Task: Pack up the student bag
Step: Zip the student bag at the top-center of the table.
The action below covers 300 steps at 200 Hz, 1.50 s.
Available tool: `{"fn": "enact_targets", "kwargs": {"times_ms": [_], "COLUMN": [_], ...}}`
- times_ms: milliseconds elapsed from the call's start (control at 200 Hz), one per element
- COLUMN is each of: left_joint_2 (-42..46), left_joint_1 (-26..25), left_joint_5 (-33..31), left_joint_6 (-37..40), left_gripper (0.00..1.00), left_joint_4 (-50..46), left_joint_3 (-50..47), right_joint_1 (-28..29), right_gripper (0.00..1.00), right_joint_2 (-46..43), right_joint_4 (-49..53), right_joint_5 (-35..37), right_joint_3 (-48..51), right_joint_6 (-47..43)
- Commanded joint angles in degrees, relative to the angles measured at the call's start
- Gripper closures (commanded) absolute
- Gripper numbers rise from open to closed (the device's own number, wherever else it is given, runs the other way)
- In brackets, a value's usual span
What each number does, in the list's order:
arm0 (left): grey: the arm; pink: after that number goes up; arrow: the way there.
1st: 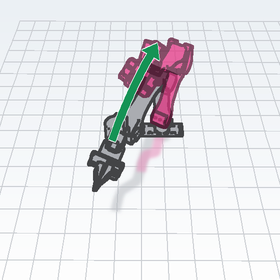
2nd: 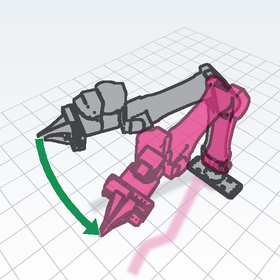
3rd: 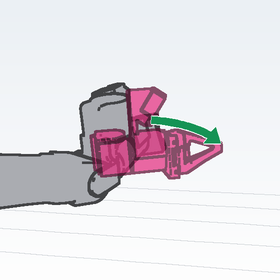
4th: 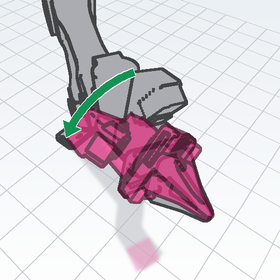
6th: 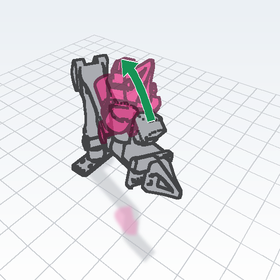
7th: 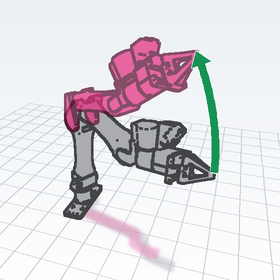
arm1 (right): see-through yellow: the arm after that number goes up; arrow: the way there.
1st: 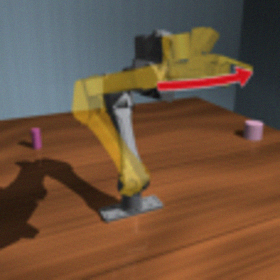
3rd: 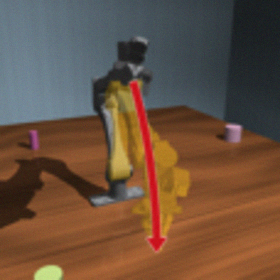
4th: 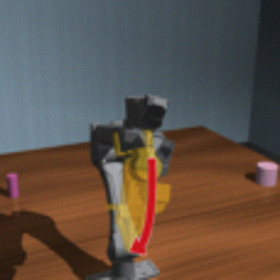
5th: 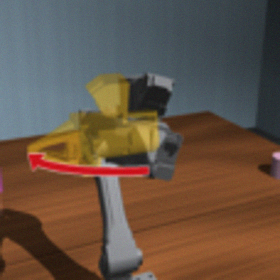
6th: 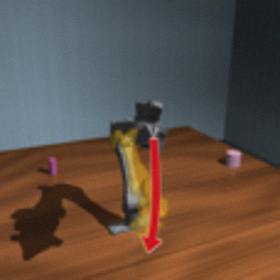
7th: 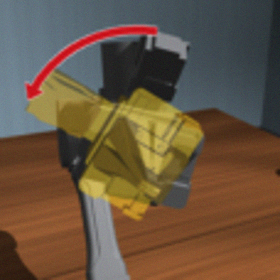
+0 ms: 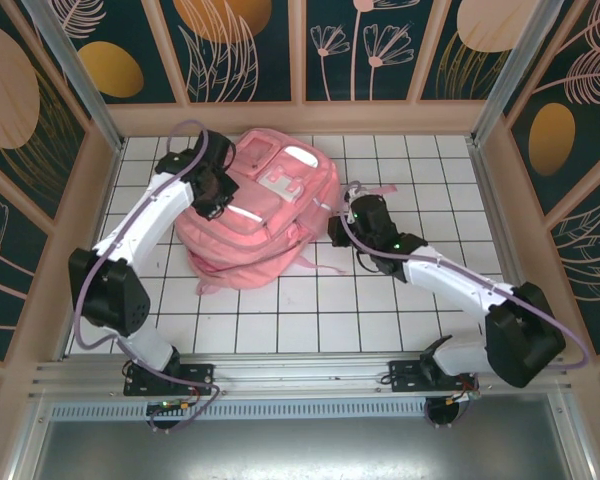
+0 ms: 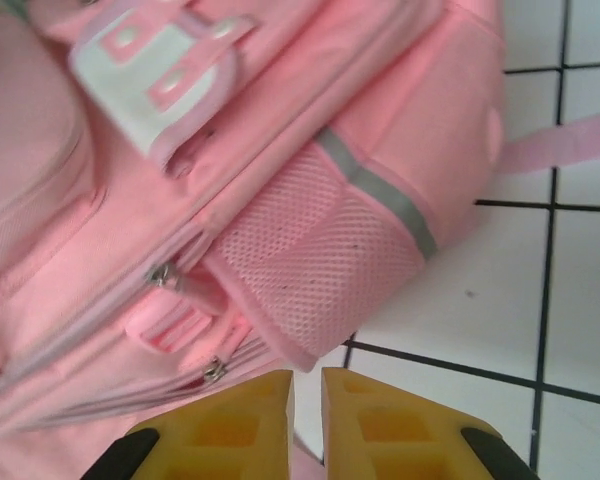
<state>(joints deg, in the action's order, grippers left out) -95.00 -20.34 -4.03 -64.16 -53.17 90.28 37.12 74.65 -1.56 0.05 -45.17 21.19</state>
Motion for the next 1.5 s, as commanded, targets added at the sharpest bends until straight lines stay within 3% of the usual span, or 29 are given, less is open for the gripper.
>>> {"fn": "enact_targets", "kwargs": {"times_ms": [0,160,445,640,821,911,1081,1196,1496], "left_joint_2": [3.0,3.4,4.7,4.7,5.3,6.0,6.9,7.2,7.4], "left_joint_1": [0.3,0.3,0.3,0.3,0.4,0.4,0.4,0.3,0.4], "left_joint_5": [2.2,6.1,7.1,8.8,9.6,10.8,12.9,13.2,15.4], "left_joint_6": [3.1,3.6,4.2,4.0,4.2,4.0,3.4,3.6,3.2], "left_gripper": [1.0,1.0,1.0,1.0,1.0,1.0,1.0,1.0,1.0], "left_joint_4": [8.4,13.1,14.7,15.9,16.7,18.3,20.8,21.0,22.2], "left_joint_3": [4.3,4.7,6.7,6.7,5.9,4.6,2.5,2.3,1.7], "right_joint_1": [0.7,6.8,7.0,6.3,-1.2,-2.5,-5.3,-5.5,-5.5], "right_gripper": [0.86,0.9,0.9,0.84,0.7,0.64,0.62,0.62,0.62], "right_joint_2": [-2.5,-6.4,5.1,10.1,11.5,12.8,18.4,22.0,27.6], "right_joint_4": [-13.7,-33.0,-33.9,-35.1,-45.2,-47.7,-51.6,-52.1,-52.2], "right_joint_5": [-8.0,-7.6,-2.7,-9.4,-25.2,-29.2,-40.4,-42.9,-41.2], "right_joint_3": [6.5,17.2,12.6,12.5,16.1,16.2,14.4,12.5,9.1], "right_joint_6": [-7.9,-20.8,-22.1,-24.3,-20.1,-19.8,-14.5,-11.4,-8.8]}}
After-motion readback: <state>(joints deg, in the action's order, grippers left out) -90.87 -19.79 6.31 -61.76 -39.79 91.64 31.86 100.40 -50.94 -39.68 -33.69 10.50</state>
